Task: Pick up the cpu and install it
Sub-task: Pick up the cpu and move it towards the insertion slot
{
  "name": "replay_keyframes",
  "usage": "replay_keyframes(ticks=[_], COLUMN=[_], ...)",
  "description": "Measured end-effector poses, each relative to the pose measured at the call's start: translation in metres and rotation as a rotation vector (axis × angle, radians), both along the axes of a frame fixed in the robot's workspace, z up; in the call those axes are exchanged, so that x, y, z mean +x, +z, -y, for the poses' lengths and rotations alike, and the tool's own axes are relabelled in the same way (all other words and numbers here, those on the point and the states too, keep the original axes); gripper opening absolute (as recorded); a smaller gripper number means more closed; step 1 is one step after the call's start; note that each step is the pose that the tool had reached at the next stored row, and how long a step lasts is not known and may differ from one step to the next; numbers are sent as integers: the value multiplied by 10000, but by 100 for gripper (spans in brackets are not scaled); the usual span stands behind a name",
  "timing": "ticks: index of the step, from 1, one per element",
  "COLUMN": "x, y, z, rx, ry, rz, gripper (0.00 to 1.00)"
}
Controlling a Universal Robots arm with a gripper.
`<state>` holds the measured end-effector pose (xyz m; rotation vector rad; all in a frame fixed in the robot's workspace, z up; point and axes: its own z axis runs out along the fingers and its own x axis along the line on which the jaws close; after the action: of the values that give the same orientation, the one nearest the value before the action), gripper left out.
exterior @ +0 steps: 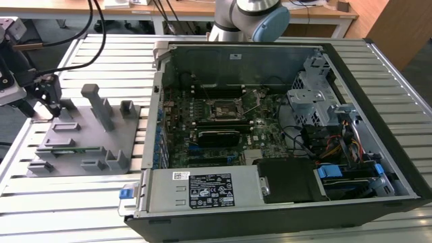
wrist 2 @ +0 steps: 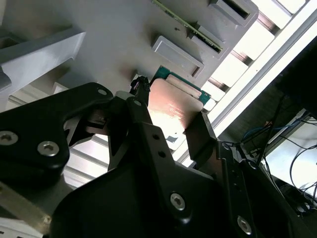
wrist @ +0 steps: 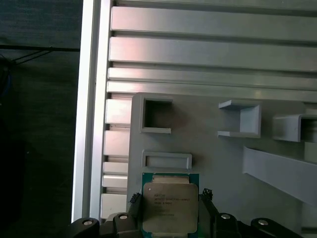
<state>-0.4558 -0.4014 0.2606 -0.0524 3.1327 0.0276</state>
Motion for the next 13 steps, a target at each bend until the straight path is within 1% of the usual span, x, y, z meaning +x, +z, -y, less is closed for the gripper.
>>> replay_keyframes(ticks=[6,9,13], x=[-1,-1,-1], y=[47,106,162], z=[0,0,0], rx=[1,0,0], ry=[0,0,-1], rz=[2,4,4], gripper=[54,54,54])
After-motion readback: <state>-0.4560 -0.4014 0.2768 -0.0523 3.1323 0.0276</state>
